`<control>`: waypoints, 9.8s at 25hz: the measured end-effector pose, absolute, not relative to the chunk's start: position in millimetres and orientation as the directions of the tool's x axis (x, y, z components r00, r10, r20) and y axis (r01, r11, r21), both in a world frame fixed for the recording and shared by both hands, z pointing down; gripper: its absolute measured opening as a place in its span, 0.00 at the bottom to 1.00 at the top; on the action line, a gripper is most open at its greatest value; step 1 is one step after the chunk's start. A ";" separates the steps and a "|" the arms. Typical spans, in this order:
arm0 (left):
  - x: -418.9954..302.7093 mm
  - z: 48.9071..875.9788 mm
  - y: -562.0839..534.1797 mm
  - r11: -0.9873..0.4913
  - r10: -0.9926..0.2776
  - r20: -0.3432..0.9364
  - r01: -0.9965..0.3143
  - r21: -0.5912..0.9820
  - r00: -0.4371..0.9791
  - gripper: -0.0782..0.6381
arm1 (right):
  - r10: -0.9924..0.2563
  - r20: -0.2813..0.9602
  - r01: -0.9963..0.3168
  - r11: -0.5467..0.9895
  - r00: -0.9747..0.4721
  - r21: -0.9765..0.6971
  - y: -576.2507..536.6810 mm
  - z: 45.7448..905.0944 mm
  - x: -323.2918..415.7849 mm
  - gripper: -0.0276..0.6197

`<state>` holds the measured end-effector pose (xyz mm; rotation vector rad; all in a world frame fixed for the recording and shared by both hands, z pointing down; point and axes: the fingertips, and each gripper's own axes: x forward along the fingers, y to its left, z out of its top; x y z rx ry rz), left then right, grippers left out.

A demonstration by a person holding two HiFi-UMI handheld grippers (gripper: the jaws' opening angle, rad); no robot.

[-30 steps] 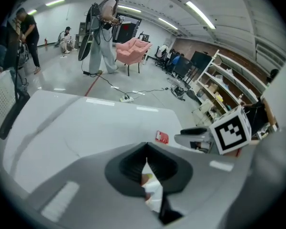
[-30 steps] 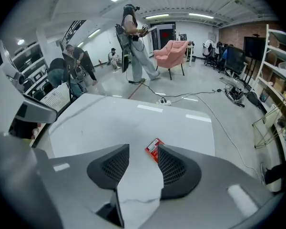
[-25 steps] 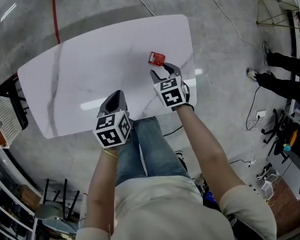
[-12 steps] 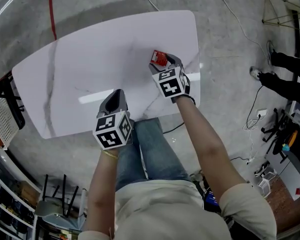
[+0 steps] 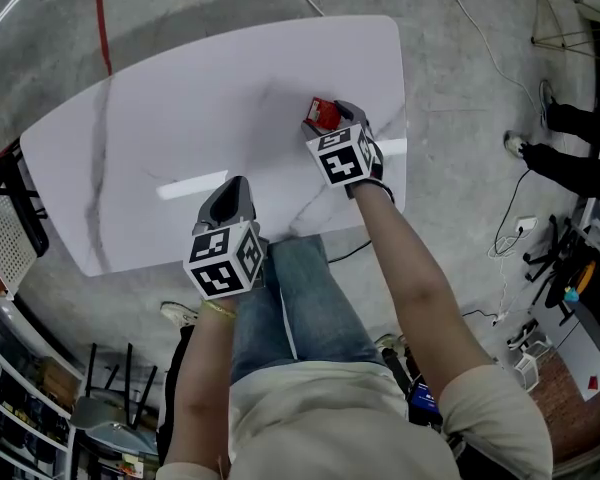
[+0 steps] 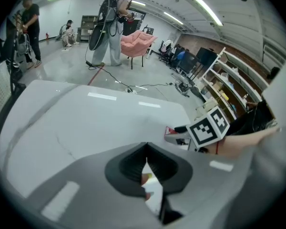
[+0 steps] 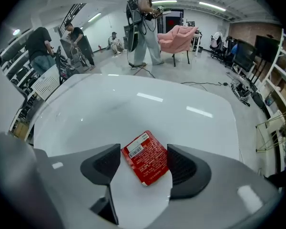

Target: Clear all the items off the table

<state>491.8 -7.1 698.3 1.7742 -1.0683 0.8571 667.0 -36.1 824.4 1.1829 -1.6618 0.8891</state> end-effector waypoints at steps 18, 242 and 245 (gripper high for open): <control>486.5 696.9 -16.5 -0.247 -0.311 0.859 -0.907 0.341 0.407 0.12 | -0.322 0.943 -0.959 0.282 -0.084 0.011 -47.1 822.5 676.4 0.14; -508.9 458.2 -54.7 0.365 -0.671 0.741 -0.882 0.297 -0.029 0.12 | -0.226 0.798 -0.374 0.928 -0.559 0.001 -132.9 491.4 -400.6 0.13; -518.1 465.8 -69.7 0.338 -0.660 0.751 -0.892 0.301 0.004 0.12 | -0.228 0.806 -0.401 0.916 -0.546 -0.012 -143.3 499.9 -411.7 0.13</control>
